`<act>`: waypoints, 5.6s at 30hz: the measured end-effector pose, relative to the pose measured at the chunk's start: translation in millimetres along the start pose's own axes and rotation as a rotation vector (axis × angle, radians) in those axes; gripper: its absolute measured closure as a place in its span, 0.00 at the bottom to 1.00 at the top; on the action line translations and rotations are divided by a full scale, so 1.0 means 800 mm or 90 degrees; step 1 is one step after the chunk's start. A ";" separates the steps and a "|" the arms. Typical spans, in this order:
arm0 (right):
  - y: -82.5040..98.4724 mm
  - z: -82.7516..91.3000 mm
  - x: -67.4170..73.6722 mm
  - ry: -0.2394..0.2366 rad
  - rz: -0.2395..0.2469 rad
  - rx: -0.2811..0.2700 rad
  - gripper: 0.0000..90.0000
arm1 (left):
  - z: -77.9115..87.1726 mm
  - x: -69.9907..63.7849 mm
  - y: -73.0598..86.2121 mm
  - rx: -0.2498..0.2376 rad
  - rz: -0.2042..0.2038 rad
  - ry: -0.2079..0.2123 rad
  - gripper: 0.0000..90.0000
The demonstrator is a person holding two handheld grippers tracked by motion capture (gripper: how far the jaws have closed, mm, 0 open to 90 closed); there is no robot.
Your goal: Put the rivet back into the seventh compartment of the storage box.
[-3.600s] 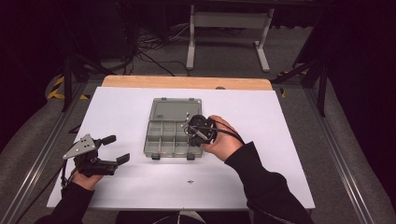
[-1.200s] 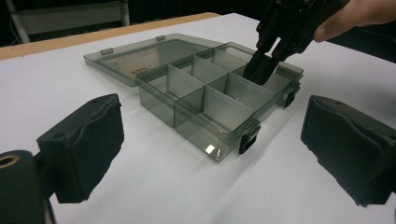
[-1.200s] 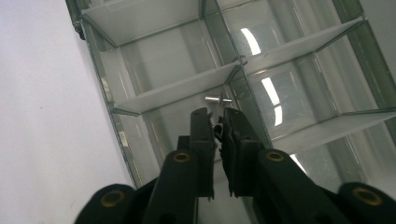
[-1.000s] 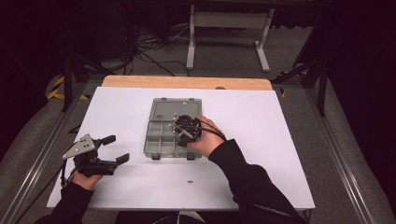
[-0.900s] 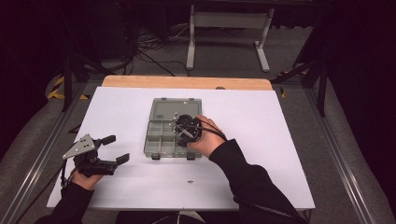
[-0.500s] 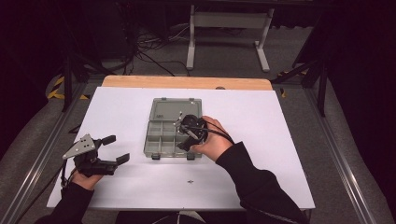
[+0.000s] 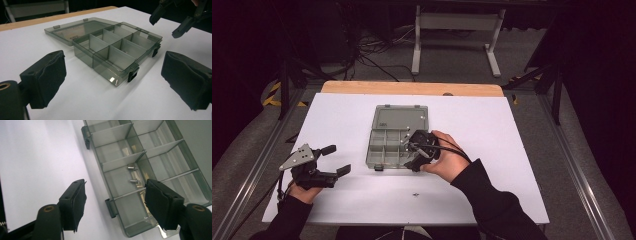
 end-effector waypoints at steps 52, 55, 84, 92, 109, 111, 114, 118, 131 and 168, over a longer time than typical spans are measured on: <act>0.061 -0.018 0.049 -0.070 0.010 0.092 0.39 | 0.000 -0.001 0.000 0.002 -0.002 0.002 0.07; 0.063 -0.021 0.051 -0.075 0.014 0.094 0.39 | 0.000 -0.001 0.000 0.000 -0.001 -0.002 0.07; 0.083 -0.047 0.076 -0.107 0.050 0.157 0.61 | 0.000 0.000 0.000 0.003 -0.002 -0.001 0.07; 0.081 -0.048 0.076 -0.086 0.074 0.160 0.77 | 0.000 0.001 -0.001 -0.005 0.006 -0.003 0.07; 0.080 -0.048 0.078 -0.083 0.098 0.164 0.92 | 0.001 0.001 -0.001 -0.004 0.004 -0.004 0.07; 0.080 -0.047 0.078 -0.083 0.097 0.166 0.92 | 0.001 0.001 -0.001 -0.003 0.002 -0.004 0.07; 0.076 -0.042 0.076 -0.081 0.099 0.159 0.92 | 0.000 0.001 -0.001 -0.003 0.002 -0.004 0.07; 0.068 -0.035 0.074 -0.075 0.097 0.148 0.92 | 0.000 0.001 -0.001 -0.003 0.001 -0.004 0.07; 0.048 -0.017 0.059 -0.058 0.091 0.123 0.92 | 0.001 0.001 -0.001 -0.003 0.002 -0.003 0.07; -0.004 0.004 0.001 -0.014 0.055 0.051 0.92 | 0.000 0.001 0.000 -0.003 0.004 -0.003 0.07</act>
Point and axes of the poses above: each handheld gripper's, and its own axes: z roughly backward along the jaws, y roughly out of its underside, x roughly to its left, the point moved 8 cm from there along -z, roughly forward along the jaws, and after that the axes turned 7 degrees about -z, right-handed, at the moved point
